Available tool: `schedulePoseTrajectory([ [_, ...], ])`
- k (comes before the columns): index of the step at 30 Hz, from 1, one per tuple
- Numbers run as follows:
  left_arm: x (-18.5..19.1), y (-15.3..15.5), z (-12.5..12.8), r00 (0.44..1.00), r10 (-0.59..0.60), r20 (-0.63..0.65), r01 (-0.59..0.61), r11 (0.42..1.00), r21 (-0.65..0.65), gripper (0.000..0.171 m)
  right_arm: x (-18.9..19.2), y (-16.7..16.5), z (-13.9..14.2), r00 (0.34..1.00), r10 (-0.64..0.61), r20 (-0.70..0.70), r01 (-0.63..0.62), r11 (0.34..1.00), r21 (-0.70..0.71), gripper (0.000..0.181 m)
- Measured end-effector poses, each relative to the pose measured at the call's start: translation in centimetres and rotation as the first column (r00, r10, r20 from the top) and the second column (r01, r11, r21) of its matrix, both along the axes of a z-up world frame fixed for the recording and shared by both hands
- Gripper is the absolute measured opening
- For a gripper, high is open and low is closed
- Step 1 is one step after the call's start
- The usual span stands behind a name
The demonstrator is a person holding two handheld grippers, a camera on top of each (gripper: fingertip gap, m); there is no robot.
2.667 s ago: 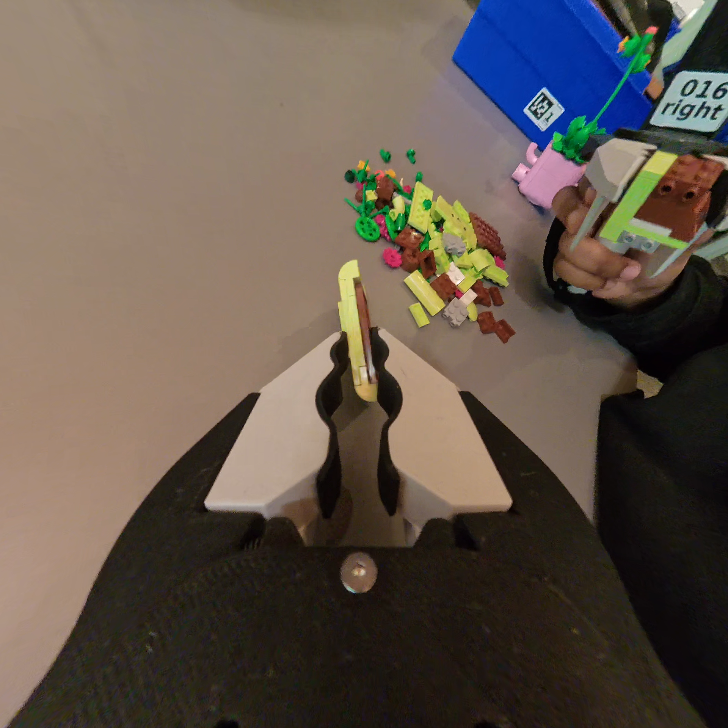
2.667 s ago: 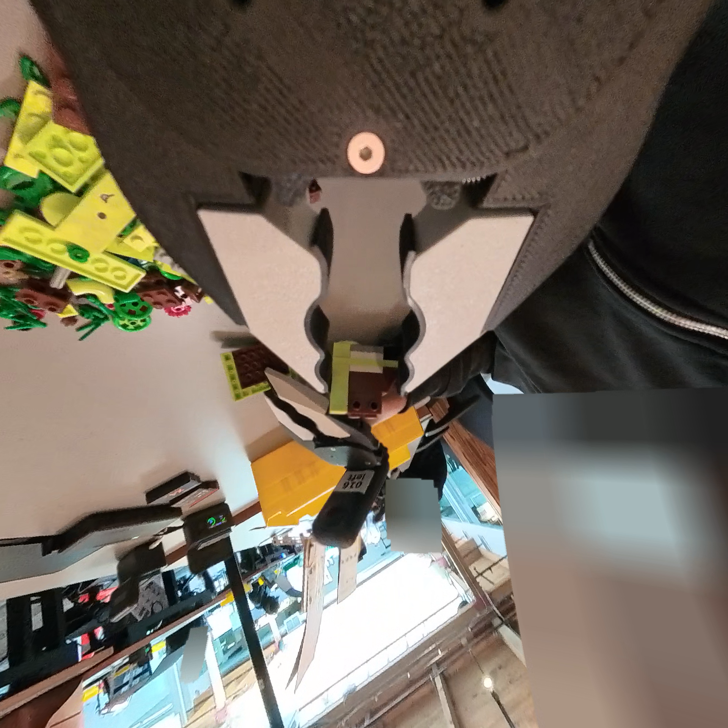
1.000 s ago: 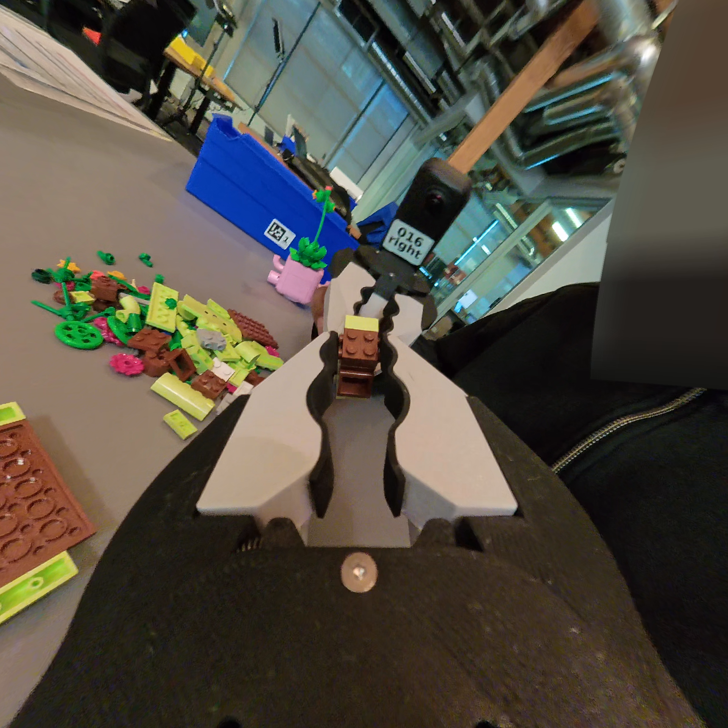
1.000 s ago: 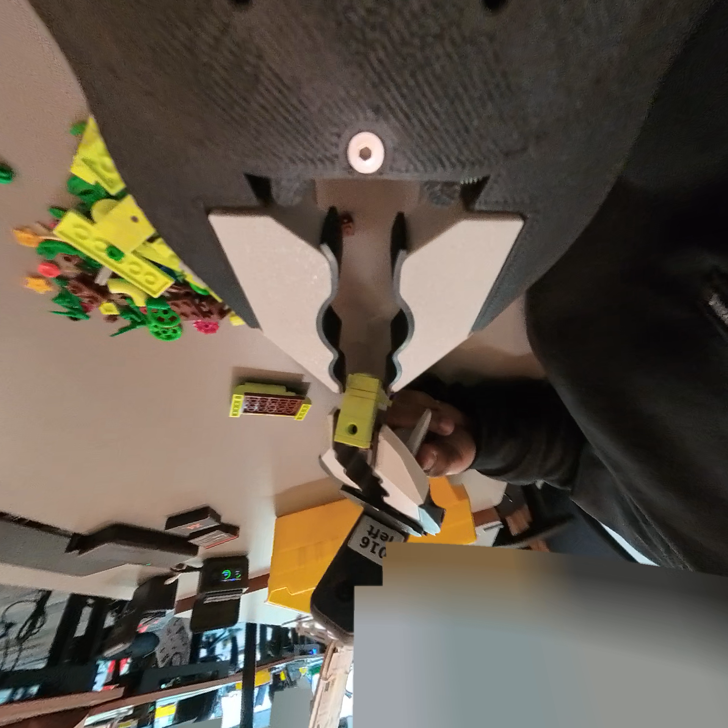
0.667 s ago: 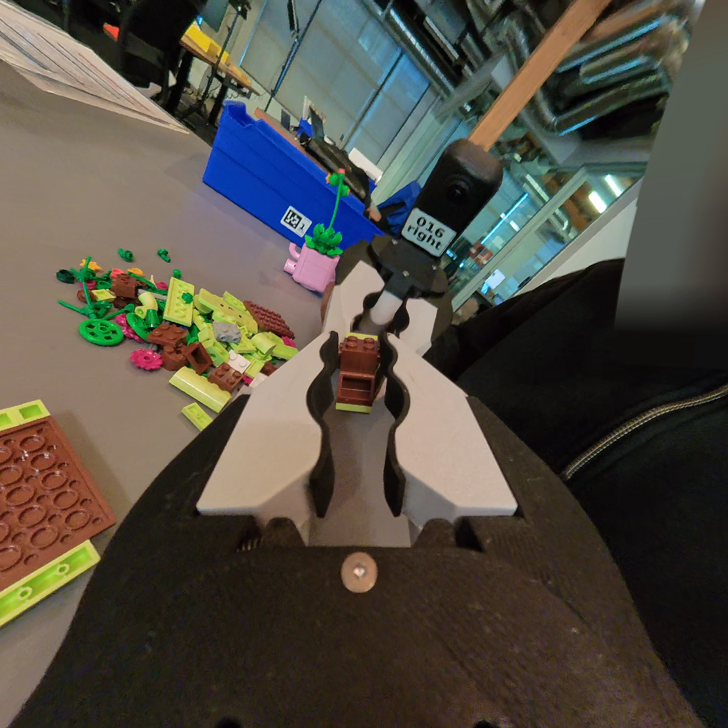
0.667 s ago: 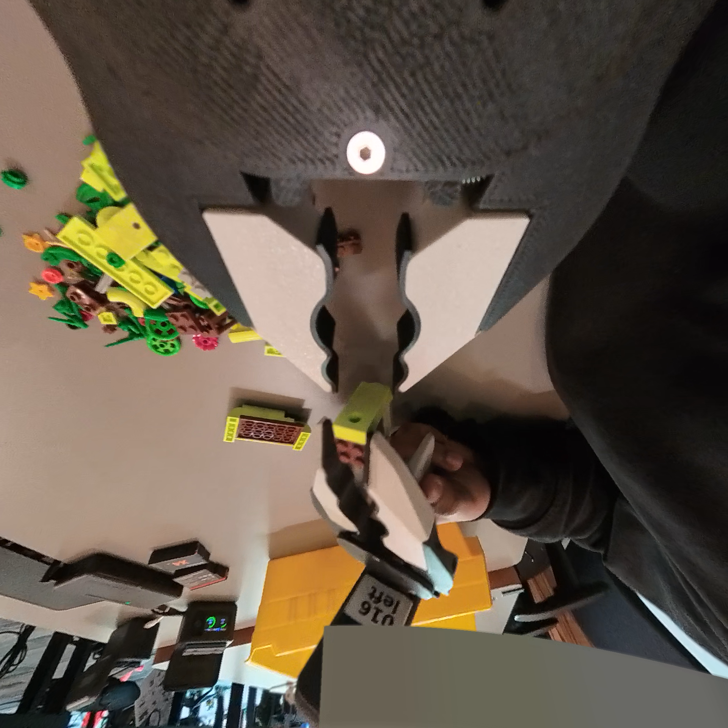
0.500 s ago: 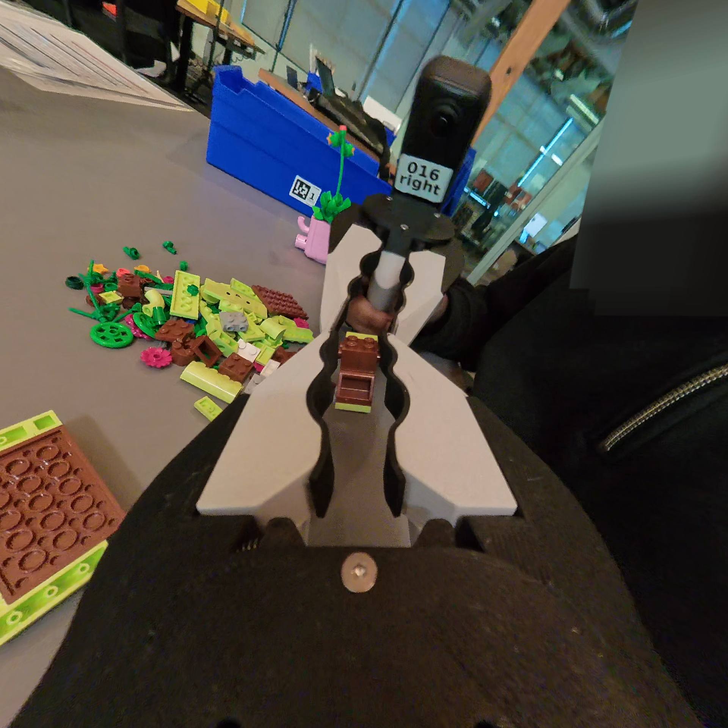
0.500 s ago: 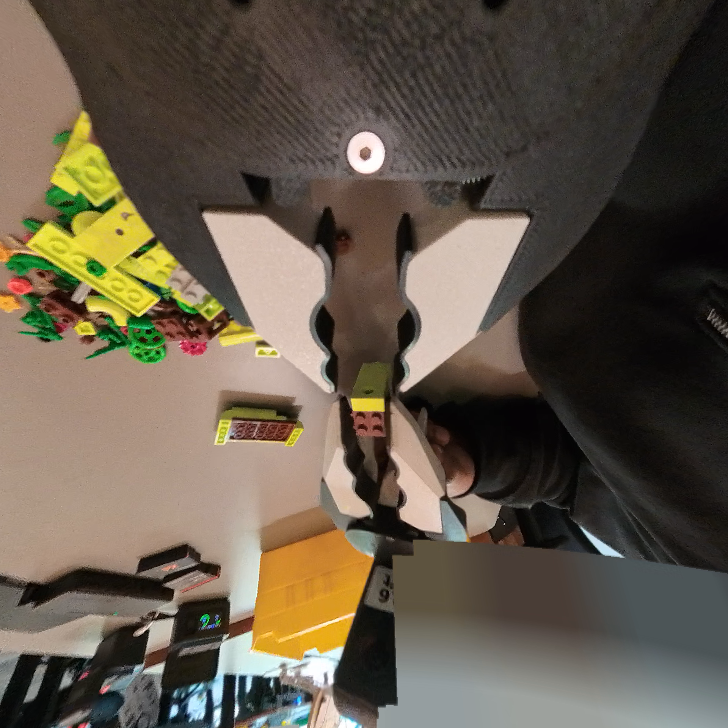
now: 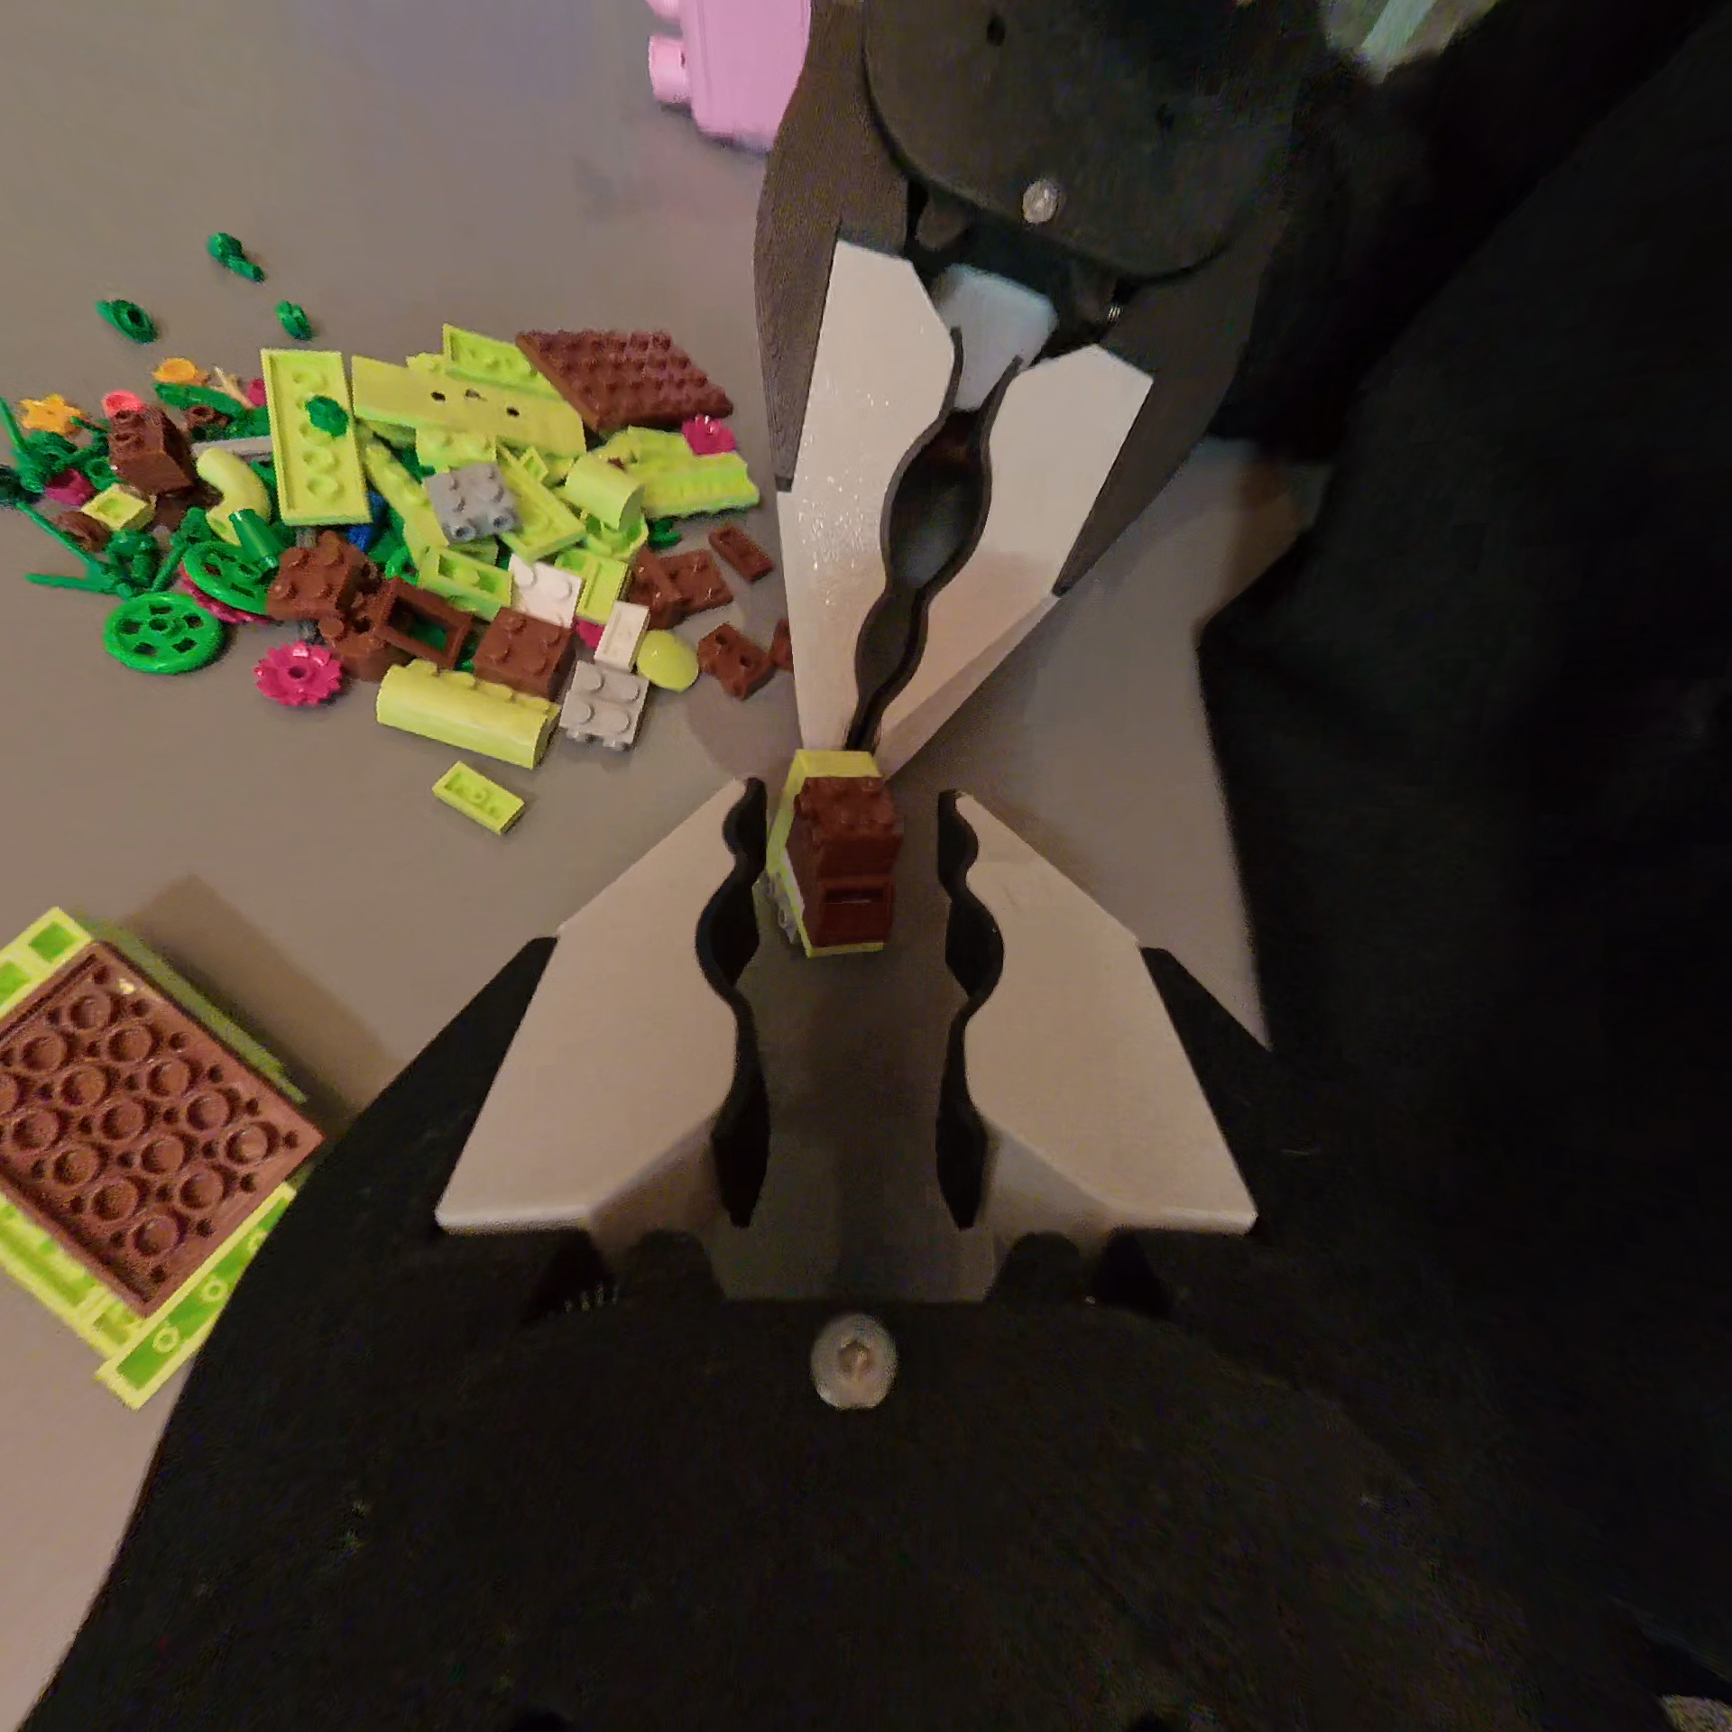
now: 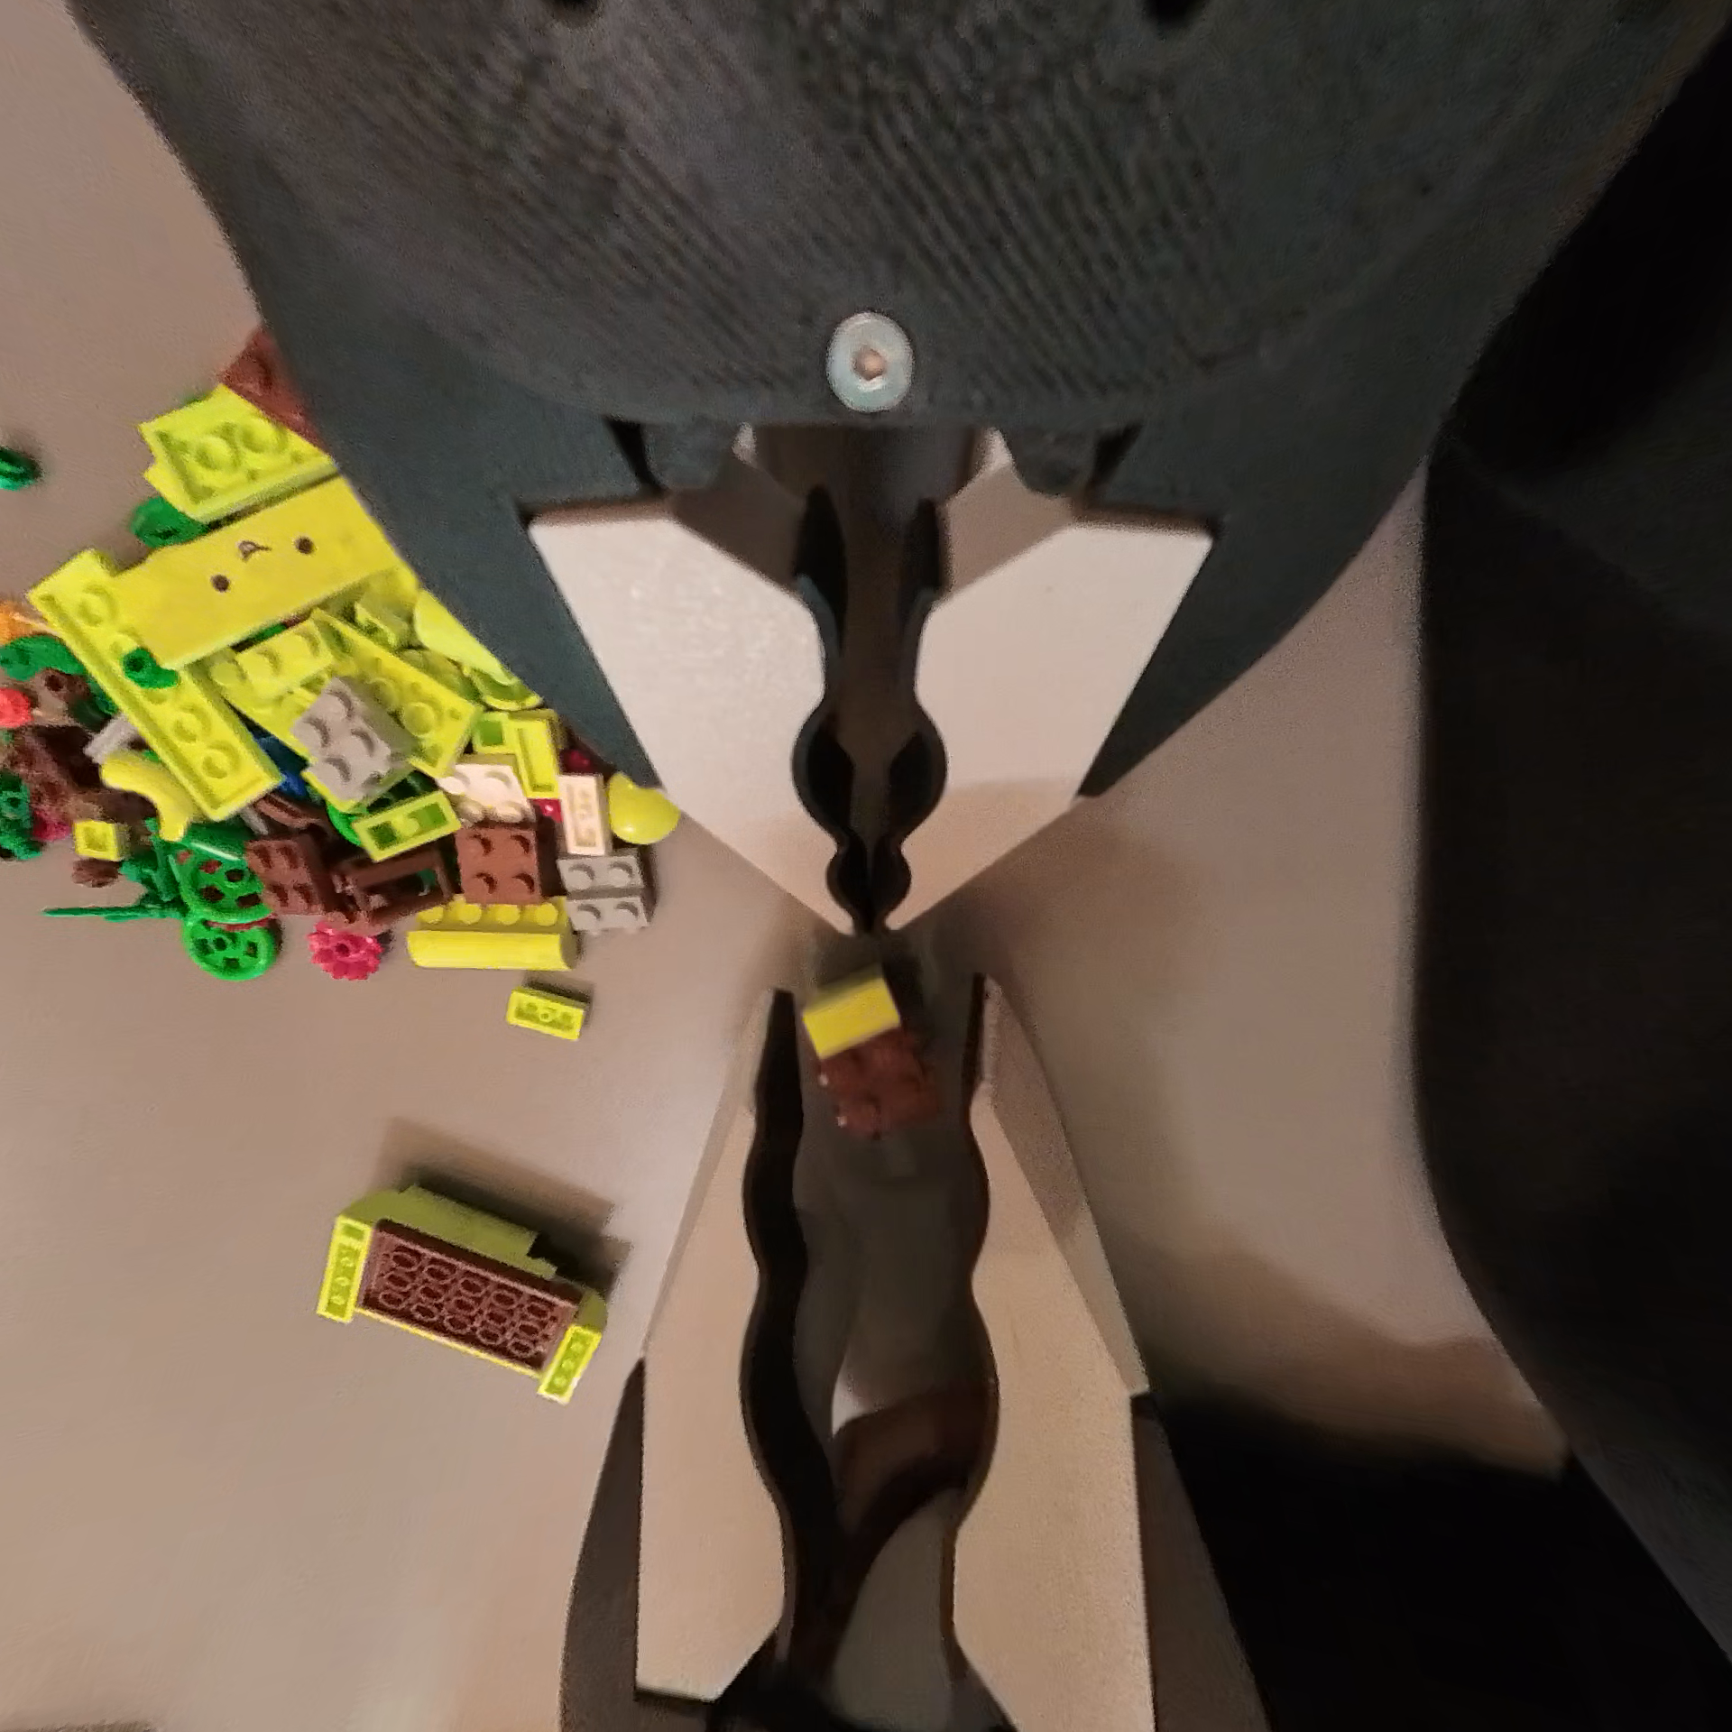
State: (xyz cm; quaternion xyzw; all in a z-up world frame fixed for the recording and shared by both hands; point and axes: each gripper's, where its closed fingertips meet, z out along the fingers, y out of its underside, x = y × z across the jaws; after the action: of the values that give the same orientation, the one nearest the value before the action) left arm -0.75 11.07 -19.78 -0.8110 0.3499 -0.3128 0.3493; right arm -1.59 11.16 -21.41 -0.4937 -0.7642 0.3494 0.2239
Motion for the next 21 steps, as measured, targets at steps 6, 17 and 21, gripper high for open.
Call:
schedulePoseTrajectory([
  [6,-0.6,0.0,-0.7,0.997,0.002,-0.079,0.0,1.0,0.031,0.031,0.0,-0.2,0.1,1.0,0.014,-0.008,-0.015,1.0,-0.02,0.011],
  [17,-1.9,-1.0,0.2,0.998,-0.045,-0.042,0.048,0.996,0.073,0.026,-0.4,0.3,0.9,0.998,-0.01,-0.064,0.008,0.999,-0.038,0.016],
  [21,-1.7,-1.4,-0.5,0.994,-0.072,-0.086,0.077,0.995,0.064,0.02,-0.5,0.1,1.4,0.996,-0.001,-0.093,-0.003,0.999,-0.038,0.016],
])
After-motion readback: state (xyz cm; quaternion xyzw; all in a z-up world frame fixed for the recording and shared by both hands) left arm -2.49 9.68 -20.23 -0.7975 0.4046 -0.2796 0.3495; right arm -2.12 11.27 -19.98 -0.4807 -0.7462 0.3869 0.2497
